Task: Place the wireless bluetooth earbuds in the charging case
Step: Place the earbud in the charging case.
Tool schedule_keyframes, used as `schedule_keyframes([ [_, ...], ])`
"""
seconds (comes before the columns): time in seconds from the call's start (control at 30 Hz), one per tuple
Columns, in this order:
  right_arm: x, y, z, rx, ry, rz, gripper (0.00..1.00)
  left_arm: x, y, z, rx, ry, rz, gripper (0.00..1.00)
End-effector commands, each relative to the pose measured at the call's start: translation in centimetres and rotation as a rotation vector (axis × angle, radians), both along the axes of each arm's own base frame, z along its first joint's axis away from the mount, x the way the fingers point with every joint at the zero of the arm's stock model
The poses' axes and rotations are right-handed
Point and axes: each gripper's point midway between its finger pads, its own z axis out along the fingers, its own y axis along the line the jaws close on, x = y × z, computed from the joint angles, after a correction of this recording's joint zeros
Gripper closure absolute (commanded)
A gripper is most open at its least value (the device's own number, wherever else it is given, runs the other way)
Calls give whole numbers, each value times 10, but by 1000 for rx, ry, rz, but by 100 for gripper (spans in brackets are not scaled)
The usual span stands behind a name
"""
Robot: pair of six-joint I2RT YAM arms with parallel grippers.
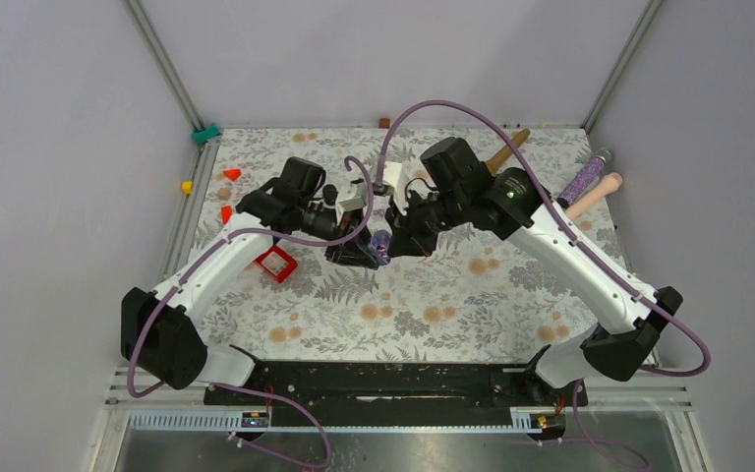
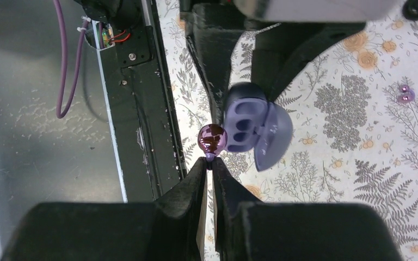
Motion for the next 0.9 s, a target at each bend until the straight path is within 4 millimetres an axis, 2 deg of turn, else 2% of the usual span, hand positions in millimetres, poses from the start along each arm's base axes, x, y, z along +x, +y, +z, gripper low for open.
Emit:
schedule_keyframes([
  [0.0, 3, 13, -3, 2, -27, 3, 89, -1, -4, 15, -43, -49, -5, 100],
  [0.13, 8, 15, -7, -17, -45, -13, 90, -3, -4, 15, -45, -48, -11, 100],
  [0.37, 13, 12, -1, -10, -100, -33, 90, -5, -5, 13, -43, -52, -16, 100],
  [0.87, 18, 17, -14, -50, -121, -29, 90, -8, -5, 11, -46, -55, -27, 100],
])
